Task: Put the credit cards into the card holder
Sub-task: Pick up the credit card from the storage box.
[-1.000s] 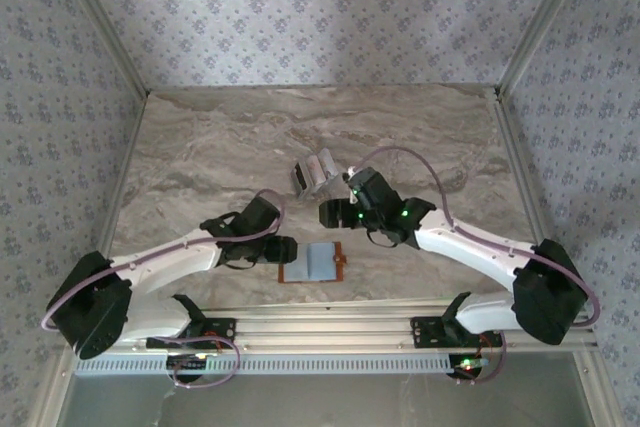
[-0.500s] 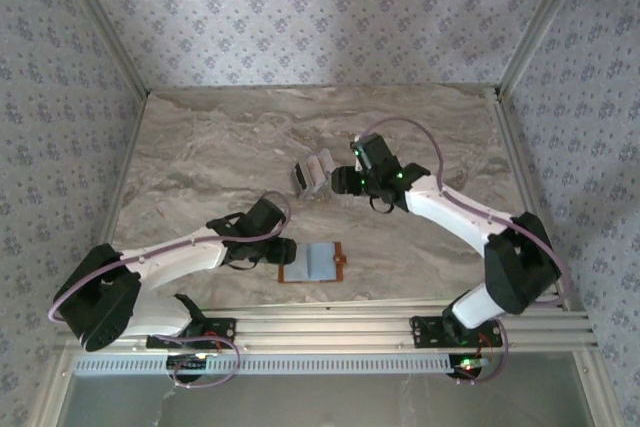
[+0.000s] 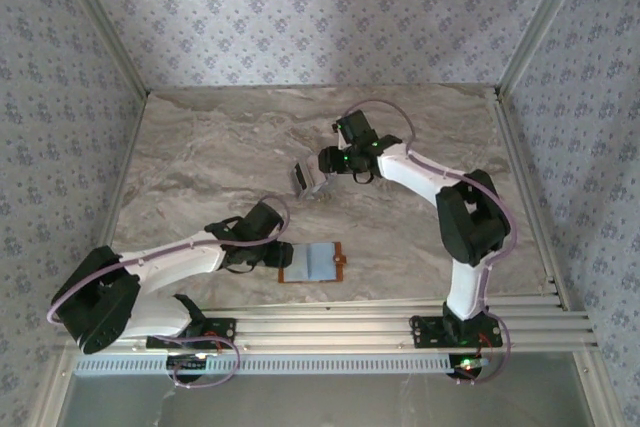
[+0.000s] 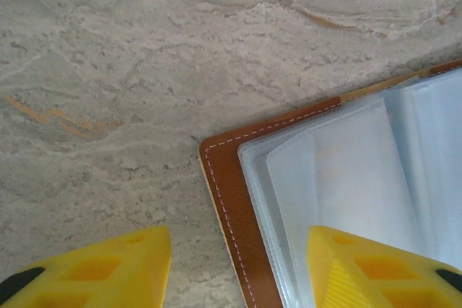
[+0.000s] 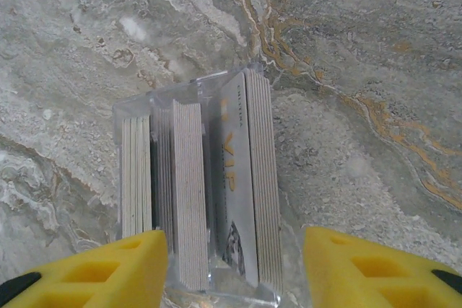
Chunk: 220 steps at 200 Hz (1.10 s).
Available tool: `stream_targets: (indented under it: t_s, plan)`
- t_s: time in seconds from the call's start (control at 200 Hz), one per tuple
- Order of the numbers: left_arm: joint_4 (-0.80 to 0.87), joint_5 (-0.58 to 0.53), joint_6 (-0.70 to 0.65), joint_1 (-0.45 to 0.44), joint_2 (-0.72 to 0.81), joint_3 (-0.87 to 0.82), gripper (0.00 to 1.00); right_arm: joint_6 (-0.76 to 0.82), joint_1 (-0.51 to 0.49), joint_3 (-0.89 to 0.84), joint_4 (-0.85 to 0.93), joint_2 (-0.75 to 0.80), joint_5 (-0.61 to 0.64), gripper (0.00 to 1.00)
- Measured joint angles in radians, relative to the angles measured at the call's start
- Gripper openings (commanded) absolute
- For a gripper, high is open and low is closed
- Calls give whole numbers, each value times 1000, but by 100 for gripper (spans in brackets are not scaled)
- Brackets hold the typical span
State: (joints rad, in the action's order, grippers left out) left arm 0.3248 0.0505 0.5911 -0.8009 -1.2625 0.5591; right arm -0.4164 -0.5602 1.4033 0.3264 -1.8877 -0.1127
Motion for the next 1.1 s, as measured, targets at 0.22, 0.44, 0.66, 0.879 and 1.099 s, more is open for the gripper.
stream_targets:
  t_s: [0.22, 0.44, 0.66, 0.879, 1.099]
  plan:
    - [-13, 1, 0, 0, 0, -2, 52, 8, 11, 53, 19, -51, -11, 53]
    - [-14, 1, 0, 0, -1, -2, 52, 14, 15, 63, 27, -71, -48, 49]
    - [-15, 2, 0, 0, -3, -2, 52, 15, 15, 64, 25, -72, -90, 46]
    - [-15, 5, 0, 0, -4, -2, 52, 18, 14, 64, 22, -72, -136, 42]
    - [-15, 5, 0, 0, -4, -2, 52, 18, 15, 64, 19, -72, -173, 40]
